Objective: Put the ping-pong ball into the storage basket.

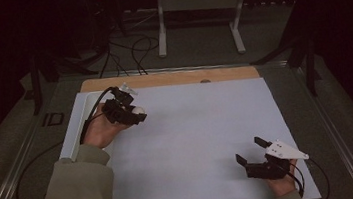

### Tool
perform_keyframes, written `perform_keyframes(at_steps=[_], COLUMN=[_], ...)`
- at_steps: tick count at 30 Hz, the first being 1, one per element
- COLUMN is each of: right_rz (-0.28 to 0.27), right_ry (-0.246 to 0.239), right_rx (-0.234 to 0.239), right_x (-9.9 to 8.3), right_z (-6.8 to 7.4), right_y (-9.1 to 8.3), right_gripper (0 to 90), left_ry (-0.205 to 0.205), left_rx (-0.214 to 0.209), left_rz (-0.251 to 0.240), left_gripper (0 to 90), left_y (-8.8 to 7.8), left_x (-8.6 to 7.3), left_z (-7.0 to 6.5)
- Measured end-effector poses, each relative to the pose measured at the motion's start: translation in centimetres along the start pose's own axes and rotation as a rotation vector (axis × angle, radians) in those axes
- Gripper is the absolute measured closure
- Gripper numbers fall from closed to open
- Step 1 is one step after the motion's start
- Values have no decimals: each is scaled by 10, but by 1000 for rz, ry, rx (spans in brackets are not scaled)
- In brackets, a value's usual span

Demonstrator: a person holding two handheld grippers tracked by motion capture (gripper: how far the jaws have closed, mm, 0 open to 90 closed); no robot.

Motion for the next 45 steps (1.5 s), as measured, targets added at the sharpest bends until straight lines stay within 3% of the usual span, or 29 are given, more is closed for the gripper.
perform_keyframes(at_steps=[18, 45], right_rz=[5, -13], right_ry=[3, 4], right_rx=[1, 6], right_x=[0, 1], right_z=[1, 0], right_y=[0, -1], right_gripper=[72, 72], left_ry=[23, -6], left_rx=[16, 43], left_rz=[0, -26], left_gripper=[513, 512], left_y=[-8, -26], left_x=[-10, -24], left_z=[10, 27])
Point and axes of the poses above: each handheld gripper's, and its own axes: y roughly forward along the jaws, x roughly out of its top, z roughly to its left, the point moved 7 cm from there along y, roughly forward along the jaws, and after that the axes turned 2 degrees about z, right-handed, at the moved point
